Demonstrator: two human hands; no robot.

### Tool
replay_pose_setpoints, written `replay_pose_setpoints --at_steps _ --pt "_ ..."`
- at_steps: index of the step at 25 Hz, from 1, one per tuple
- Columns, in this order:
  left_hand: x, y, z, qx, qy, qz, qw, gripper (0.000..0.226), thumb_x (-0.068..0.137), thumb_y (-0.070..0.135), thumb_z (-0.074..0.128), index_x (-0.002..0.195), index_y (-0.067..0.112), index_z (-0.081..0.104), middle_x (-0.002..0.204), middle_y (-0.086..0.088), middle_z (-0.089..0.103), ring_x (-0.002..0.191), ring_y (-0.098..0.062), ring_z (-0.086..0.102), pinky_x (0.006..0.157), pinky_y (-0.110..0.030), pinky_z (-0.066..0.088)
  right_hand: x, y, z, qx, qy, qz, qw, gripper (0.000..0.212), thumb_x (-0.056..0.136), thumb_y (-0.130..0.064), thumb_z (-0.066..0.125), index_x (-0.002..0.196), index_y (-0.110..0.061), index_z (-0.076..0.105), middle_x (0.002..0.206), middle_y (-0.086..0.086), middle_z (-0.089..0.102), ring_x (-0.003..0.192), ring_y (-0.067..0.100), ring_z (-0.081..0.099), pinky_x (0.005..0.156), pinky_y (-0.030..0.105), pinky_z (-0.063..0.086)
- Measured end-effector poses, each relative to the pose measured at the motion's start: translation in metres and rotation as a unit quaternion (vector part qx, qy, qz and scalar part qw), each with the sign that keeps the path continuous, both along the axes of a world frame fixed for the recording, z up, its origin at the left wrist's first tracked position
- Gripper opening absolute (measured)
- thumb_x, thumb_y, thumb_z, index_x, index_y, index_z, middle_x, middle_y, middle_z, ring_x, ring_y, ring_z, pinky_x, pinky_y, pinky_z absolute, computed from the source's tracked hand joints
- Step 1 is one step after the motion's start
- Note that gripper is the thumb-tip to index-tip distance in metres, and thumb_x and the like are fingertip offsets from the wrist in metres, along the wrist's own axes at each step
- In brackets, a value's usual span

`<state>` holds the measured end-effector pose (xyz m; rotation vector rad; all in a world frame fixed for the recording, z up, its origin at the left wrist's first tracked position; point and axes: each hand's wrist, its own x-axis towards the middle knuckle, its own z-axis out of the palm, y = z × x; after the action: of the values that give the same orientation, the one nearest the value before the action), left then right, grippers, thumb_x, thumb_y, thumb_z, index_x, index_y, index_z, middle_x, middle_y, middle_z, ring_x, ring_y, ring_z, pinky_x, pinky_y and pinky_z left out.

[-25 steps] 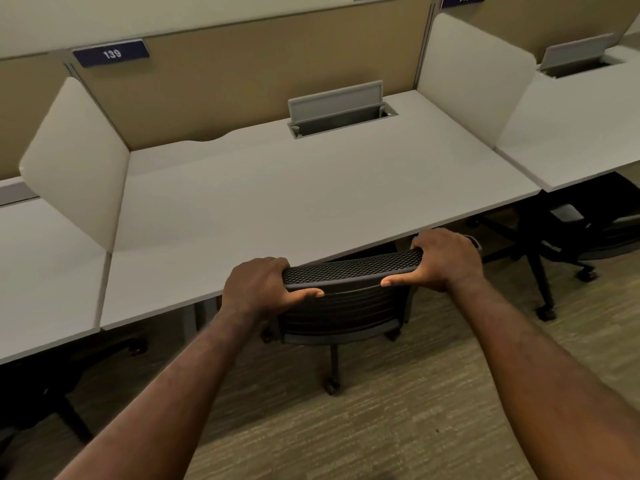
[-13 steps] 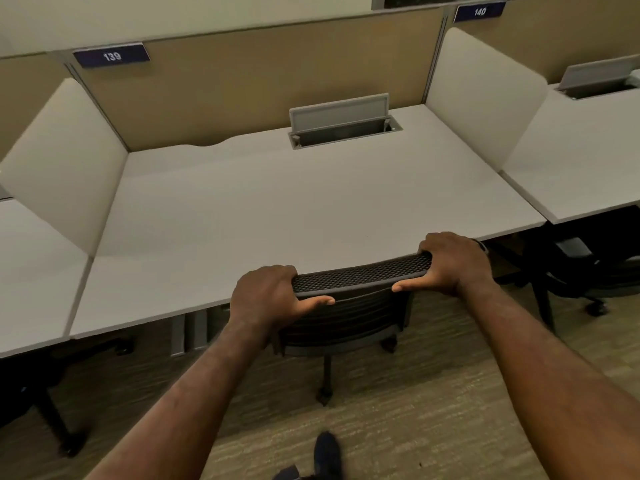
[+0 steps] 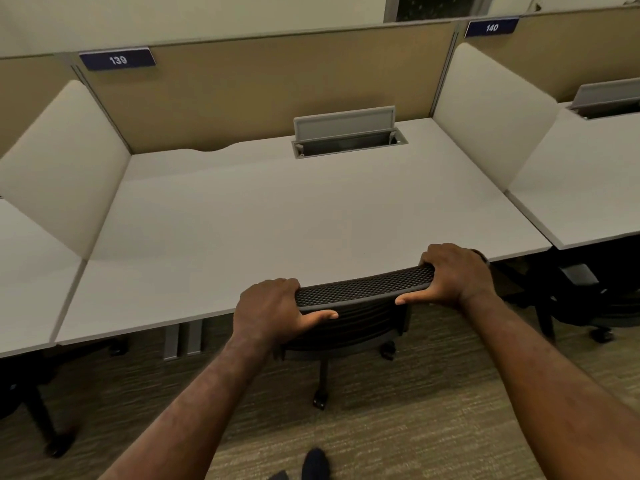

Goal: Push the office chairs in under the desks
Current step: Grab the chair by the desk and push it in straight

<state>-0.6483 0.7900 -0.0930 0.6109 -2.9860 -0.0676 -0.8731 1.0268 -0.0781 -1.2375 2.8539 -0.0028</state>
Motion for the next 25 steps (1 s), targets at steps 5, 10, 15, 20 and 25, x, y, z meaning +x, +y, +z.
replay_pose_setpoints --at_steps 5,10,15,20,25 --pt "-0.005 0.006 0.006 -0.003 -0.008 0.015 1.000 0.091 0.054 0.104 0.020 0.083 0.028 0.060 0.075 0.009 0.061 0.071 -0.014 0.057 0.057 -0.030 0.040 -0.005 0.004 0.000 -0.022 0.014 0.016 1.000 0.105 0.034 -0.111 0.021 0.081 -0.026 0.061 0.085 -0.007 0.056 0.084 0.017 0.055 0.075 0.036 0.049" --pt "-0.004 0.010 0.011 0.004 -0.014 0.029 0.999 0.091 0.054 0.103 0.025 0.092 0.029 0.063 0.081 0.010 0.063 0.076 -0.013 0.059 0.060 -0.029 0.044 -0.003 0.008 0.004 -0.033 0.013 0.032 0.999 0.101 0.037 -0.110 0.021 0.078 -0.025 0.057 0.082 -0.007 0.052 0.081 0.016 0.051 0.067 0.032 0.040" --pt "-0.002 0.016 0.014 0.027 -0.011 0.045 0.999 0.098 0.050 0.104 0.024 0.100 0.031 0.065 0.089 0.012 0.066 0.082 -0.013 0.061 0.068 -0.030 0.050 -0.003 0.013 0.000 -0.052 0.008 0.049 0.997 0.100 0.040 -0.110 0.024 0.079 -0.023 0.057 0.082 -0.006 0.052 0.080 0.016 0.050 0.070 0.033 0.043" --pt "0.001 0.027 0.011 0.036 0.000 0.044 0.998 0.092 0.058 0.102 0.027 0.103 0.031 0.065 0.088 0.011 0.066 0.082 -0.014 0.060 0.067 -0.030 0.045 -0.001 0.023 -0.007 -0.063 0.026 0.066 0.995 0.104 0.050 -0.107 0.020 0.091 -0.022 0.063 0.088 -0.003 0.057 0.083 0.019 0.052 0.079 0.036 0.042" --pt "-0.009 0.043 0.013 0.046 0.037 0.016 0.998 0.098 0.061 0.100 0.028 0.117 0.028 0.064 0.104 0.007 0.069 0.093 -0.016 0.063 0.080 -0.033 0.048 0.004 0.036 -0.019 -0.124 0.050 0.082 0.988 0.107 0.065 -0.099 0.025 0.134 -0.020 0.052 0.128 0.003 0.058 0.121 0.025 0.049 0.105 0.049 0.029"
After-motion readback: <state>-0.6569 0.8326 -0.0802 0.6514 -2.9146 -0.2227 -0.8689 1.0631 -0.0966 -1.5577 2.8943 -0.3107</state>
